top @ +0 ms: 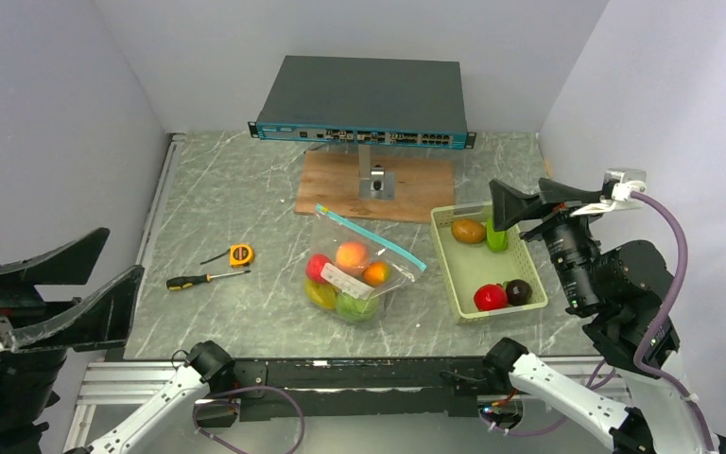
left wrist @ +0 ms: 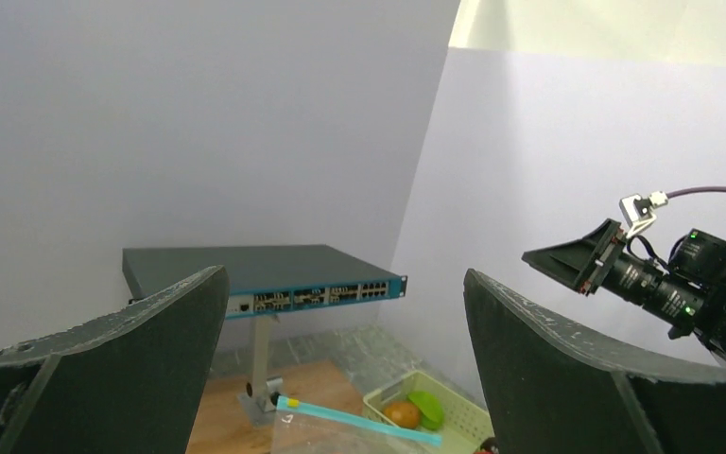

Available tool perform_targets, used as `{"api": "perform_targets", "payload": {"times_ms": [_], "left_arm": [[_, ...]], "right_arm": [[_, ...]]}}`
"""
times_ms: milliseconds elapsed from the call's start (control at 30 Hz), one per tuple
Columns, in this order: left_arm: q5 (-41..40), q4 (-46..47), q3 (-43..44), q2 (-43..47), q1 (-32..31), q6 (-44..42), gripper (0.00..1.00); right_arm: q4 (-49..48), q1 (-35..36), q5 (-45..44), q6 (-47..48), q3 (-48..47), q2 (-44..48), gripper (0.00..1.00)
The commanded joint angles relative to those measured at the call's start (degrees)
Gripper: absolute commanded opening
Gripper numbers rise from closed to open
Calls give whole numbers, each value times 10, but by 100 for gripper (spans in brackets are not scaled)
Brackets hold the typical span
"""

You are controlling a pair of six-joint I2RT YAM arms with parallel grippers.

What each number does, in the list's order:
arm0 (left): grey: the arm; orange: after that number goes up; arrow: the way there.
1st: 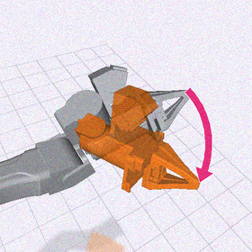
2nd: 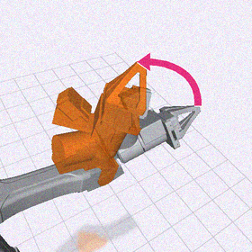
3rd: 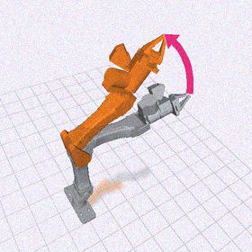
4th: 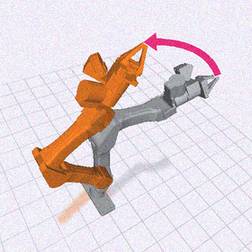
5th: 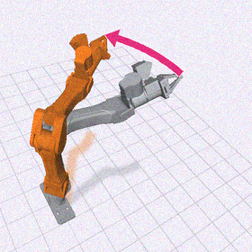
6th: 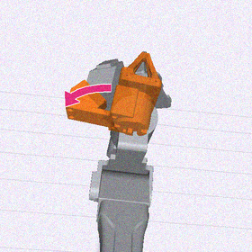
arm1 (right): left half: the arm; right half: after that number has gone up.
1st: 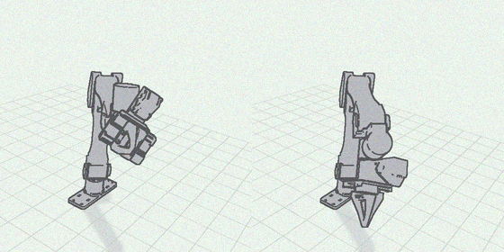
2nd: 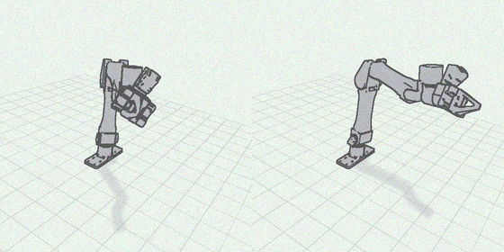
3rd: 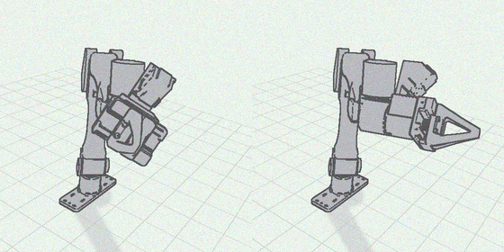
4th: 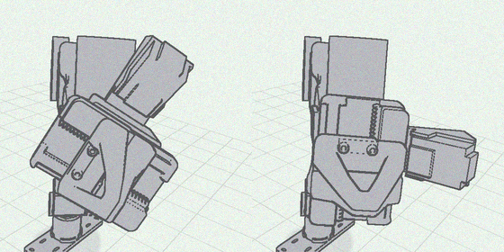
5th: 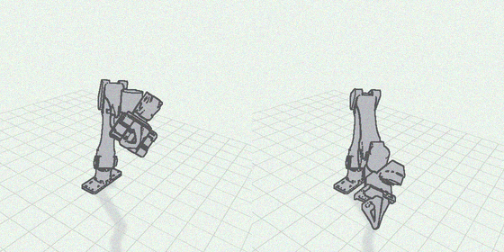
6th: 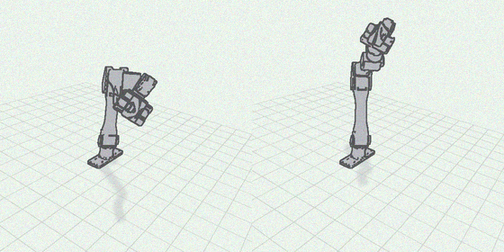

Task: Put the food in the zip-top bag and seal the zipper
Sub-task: Reset both arms

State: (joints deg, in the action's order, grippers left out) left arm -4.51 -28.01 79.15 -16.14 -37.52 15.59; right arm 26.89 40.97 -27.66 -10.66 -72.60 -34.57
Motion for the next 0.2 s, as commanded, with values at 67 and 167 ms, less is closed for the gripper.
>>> {"api": "perform_targets", "payload": {"times_ms": [67, 167], "left_arm": [[-25, 30, -14, 16, 2, -26, 100], [-24, 25, -13, 7, 2, -23, 100]], "right_arm": [[-7, 0, -62, 12, 2, 18, 100], [-25, -1, -58, 11, 21, 39, 100]]}}
